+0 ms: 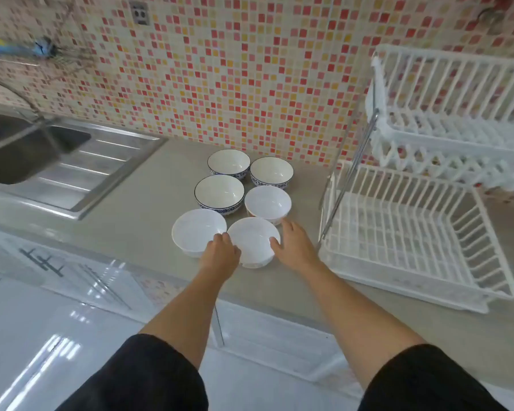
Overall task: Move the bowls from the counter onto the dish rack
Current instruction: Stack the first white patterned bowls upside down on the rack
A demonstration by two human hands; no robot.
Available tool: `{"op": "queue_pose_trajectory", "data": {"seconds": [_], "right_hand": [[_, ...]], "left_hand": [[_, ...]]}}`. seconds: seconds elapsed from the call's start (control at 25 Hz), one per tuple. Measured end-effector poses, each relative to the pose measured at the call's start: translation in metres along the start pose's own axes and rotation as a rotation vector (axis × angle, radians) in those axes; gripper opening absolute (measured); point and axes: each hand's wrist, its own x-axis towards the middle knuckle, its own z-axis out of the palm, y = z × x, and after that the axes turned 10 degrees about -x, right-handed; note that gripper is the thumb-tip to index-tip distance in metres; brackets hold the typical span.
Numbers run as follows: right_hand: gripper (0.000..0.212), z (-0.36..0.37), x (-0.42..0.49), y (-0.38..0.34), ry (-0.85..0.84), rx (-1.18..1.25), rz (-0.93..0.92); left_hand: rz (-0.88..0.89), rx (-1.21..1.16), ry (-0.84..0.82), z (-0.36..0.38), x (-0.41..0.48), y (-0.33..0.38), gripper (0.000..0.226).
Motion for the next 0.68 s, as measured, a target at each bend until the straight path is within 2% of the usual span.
{"op": "queue_pose_trajectory", "data": {"seconds": [0.12,0.24,0.4,0.52,0.6,0.68], "right_hand": [[0.058,0.032,0.012,0.001,-0.069,0.154,0.276],[0.057,0.061,0.017,0.0,-0.163,0.335,0.429],[0.052,0.074,0.008,0.004,-0.17,0.435,0.451],[0.047,0.063,-0.008,0.003,-0.092,0.499,0.433],[0.04,0.04,-0.01,-0.002,0.018,0.503,0.39],[0.035,0.008,-0.008,-0.012,0.14,0.546,0.322]], "left_hand": [[-0.091,-0.111,0.028,0.018,0.008,-0.009,0.035],[-0.098,-0.207,0.002,0.033,0.014,-0.013,0.047],[-0.146,-0.421,0.055,0.037,0.008,-0.007,0.064],[-0.178,-0.551,0.096,0.03,0.001,-0.001,0.073],[-0.117,-0.623,0.149,0.015,0.002,0.006,0.068],[0.016,-0.691,0.245,-0.01,0.003,0.019,0.052]]}}
